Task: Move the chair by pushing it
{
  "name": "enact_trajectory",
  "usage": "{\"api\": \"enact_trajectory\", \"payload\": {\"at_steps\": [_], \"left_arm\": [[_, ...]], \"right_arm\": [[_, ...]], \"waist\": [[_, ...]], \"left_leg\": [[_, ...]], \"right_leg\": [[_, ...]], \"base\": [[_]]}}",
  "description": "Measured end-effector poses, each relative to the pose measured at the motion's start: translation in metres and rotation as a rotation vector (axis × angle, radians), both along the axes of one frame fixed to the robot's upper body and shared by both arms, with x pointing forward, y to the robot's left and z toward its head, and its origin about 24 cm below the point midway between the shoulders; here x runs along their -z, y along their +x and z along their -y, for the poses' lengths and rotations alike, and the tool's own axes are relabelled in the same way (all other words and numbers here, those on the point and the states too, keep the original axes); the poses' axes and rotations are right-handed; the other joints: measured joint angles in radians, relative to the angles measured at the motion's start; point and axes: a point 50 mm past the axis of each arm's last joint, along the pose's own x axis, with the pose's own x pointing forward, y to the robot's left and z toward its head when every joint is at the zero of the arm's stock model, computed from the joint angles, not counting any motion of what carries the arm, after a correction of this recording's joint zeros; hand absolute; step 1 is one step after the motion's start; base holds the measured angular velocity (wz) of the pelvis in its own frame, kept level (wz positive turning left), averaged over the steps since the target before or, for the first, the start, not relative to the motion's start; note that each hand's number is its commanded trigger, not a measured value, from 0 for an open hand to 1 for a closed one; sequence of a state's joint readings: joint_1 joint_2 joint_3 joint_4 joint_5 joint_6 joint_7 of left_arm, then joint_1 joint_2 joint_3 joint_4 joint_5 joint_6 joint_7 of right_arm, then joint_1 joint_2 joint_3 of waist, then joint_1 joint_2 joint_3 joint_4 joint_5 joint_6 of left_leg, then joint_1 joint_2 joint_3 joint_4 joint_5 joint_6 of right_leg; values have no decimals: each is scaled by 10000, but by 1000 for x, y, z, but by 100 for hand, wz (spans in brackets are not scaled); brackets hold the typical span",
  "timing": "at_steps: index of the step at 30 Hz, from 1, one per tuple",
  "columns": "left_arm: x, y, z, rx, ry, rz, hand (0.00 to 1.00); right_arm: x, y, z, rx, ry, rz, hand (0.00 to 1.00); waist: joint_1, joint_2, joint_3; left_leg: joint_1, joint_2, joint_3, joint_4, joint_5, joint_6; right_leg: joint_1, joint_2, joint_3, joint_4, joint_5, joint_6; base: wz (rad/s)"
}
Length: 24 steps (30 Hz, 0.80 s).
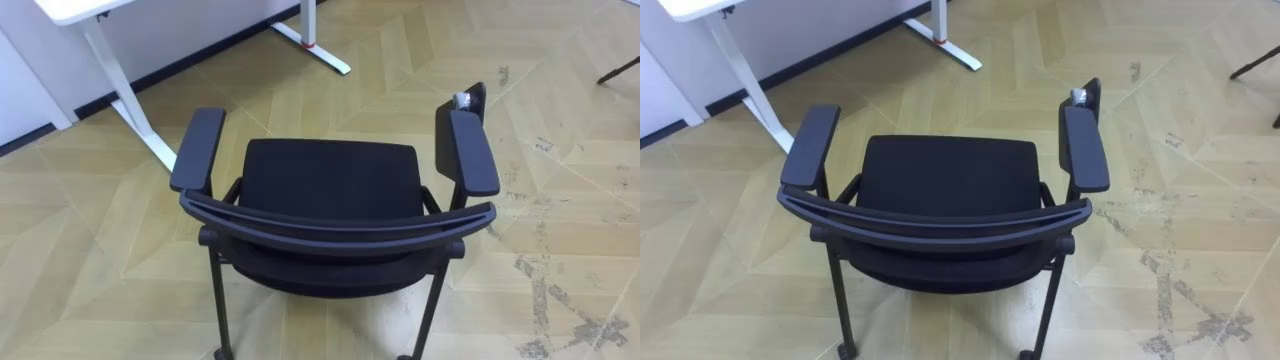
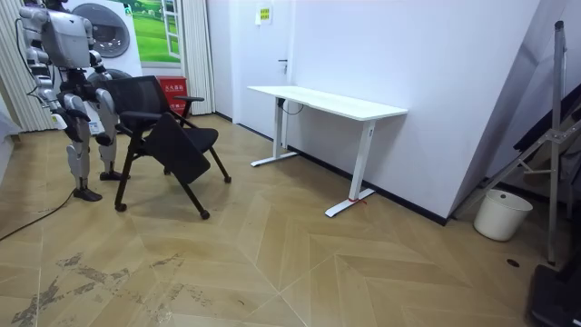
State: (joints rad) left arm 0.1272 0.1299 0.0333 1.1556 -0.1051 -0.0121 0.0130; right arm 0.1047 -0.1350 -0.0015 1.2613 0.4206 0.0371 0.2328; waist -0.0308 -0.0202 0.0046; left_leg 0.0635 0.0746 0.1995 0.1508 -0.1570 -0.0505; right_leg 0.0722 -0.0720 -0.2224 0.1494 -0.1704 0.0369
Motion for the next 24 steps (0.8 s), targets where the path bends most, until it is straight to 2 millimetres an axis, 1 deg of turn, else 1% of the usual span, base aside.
{"api": "enact_trajectory", "payload": {"at_steps": [6, 14, 16, 20, 24], "left_arm": [[0, 3, 0, 205, 84, -28, 0], [0, 3, 0, 355, 199, -83, 0], [0, 2, 0, 330, 271, -100, 0], [0, 1, 0, 256, 335, -109, 0], [0, 0, -1, 25, 429, -122, 0]], "right_arm": [[0, 1, 0, 163, -37, -58, 0], [1, -1, 0, 275, -303, -250, 0], [1, -1, 0, 412, -285, -255, 0], [1, -3, 0, 522, -264, -315, 0], [1, -3, 0, 536, -305, -313, 0]], "waist": [[28, -1, -5], [-124, 0, -2], [-165, 2, 0], [-170, -34, 15], [-154, -48, 2]], "left_leg": [[10, 0, 30, -1, 0, 0], [15, -3, 8, 0, 0, 0], [19, -9, 13, 0, 0, 0], [16, -10, 18, 0, 0, 0], [7, -11, 24, -5, 0, 0]], "right_leg": [[0, 3, 55, 10, 0, 0], [24, 9, 93, 2, 0, 0], [21, 37, 257, -10, -5, -7], [18, 38, 254, -15, -5, -7], [18, 39, 254, -85, -7, -4]], "base": [[-1], [0], [0], [0], [0]]}}
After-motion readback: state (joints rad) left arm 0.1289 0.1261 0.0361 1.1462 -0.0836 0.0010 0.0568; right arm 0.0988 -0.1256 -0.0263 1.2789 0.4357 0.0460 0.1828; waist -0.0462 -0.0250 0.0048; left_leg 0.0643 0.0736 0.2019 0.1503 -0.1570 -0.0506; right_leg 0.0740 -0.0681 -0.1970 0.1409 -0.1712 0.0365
